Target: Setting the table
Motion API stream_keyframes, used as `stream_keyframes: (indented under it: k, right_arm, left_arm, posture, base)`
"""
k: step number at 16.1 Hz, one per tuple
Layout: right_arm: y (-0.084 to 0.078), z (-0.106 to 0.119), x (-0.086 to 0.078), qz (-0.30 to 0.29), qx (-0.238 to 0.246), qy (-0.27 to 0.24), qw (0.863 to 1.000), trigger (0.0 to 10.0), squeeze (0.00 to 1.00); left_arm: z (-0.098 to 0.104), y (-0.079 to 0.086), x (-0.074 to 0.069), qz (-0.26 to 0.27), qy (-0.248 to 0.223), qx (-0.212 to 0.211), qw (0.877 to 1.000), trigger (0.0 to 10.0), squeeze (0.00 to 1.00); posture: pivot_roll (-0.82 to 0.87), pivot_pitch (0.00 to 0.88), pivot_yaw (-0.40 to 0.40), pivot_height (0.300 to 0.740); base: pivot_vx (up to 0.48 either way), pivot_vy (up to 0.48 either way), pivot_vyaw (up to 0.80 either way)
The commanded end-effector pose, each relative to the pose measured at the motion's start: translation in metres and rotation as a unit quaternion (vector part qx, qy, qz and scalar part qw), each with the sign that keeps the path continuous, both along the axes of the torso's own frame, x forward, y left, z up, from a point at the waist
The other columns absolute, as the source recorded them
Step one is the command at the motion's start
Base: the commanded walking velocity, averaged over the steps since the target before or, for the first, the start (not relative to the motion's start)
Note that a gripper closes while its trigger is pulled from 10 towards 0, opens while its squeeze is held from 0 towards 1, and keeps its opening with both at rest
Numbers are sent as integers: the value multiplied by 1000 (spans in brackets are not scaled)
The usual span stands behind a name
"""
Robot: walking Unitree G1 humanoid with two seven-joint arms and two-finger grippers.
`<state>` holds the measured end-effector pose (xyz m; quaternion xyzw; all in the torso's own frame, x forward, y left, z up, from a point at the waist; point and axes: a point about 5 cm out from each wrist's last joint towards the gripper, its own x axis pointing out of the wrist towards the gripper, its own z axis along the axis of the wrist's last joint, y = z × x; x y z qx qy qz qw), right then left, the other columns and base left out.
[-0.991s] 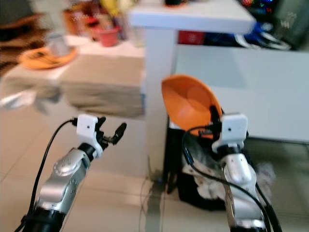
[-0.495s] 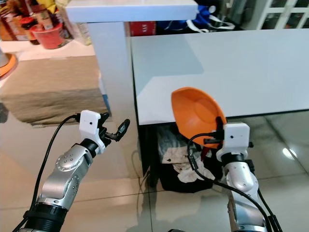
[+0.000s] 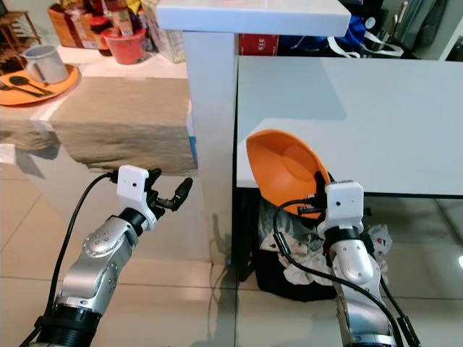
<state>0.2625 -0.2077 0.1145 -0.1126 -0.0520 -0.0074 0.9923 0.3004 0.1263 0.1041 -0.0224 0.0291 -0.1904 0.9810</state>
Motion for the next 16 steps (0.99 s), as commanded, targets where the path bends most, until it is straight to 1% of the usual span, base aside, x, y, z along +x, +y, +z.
stream_keyframes:
  k: [1,3,4,5,6,7,8,10,13,14,16]
  right_arm:
    - [-1,9,0,-1,-15,-30,999,0,0]
    - [-4,16,-1,-9,-18,-50,999,0,0]
    - [-8,25,-1,-15,-25,-67,997,0,0]
    - [-11,32,0,-21,-26,-77,996,0,0]
    - [-13,36,1,-25,-27,-84,996,0,0]
    - [-18,44,3,-33,-29,-97,994,0,0]
    - [-27,59,6,-48,-35,-120,991,0,0]
    - [-37,77,10,-61,-43,-145,987,0,0]
    - [-42,77,11,-70,-45,-143,986,0,0]
    - [-42,75,11,-71,-43,-139,987,0,0]
    - [-37,66,11,-65,-33,-123,990,0,0]
  left_arm:
    - [5,1,0,4,-15,0,1000,10000,0]
    - [18,0,1,3,-43,5,999,10000,0]
    - [31,0,3,0,-67,7,998,10000,0]
    - [35,0,5,-3,-72,7,997,10000,0]
    - [38,0,6,-5,-74,8,997,10000,0]
    - [38,0,7,-8,-75,8,997,10000,0]
    - [37,-1,7,-10,-75,10,997,10000,0]
    - [33,-1,6,-11,-68,11,998,10000,0]
    - [30,-2,5,-12,-62,14,998,10000,0]
    - [30,-2,5,-12,-62,14,998,10000,0]
    - [30,-2,5,-10,-60,12,998,10000,0]
  posture:
    - [-30,0,31,740]
    - [-29,0,32,740]
    - [-29,0,34,740]
    - [-29,0,38,740]
    - [-29,0,38,740]
    - [-31,0,42,740]
    - [-35,0,42,740]
    - [-37,0,41,740]
    - [-35,0,40,740]
    - [-34,0,39,740]
    - [-33,0,38,740]
  base:
    - [0,0,0]
    - [0,0,0]
    - [0,0,0]
    - [0,0,0]
    - [0,0,0]
    - [0,0,0]
    - [0,0,0]
    - [0,0,0]
    - [0,0,0]
    - [0,0,0]
    - [0,-358,0]
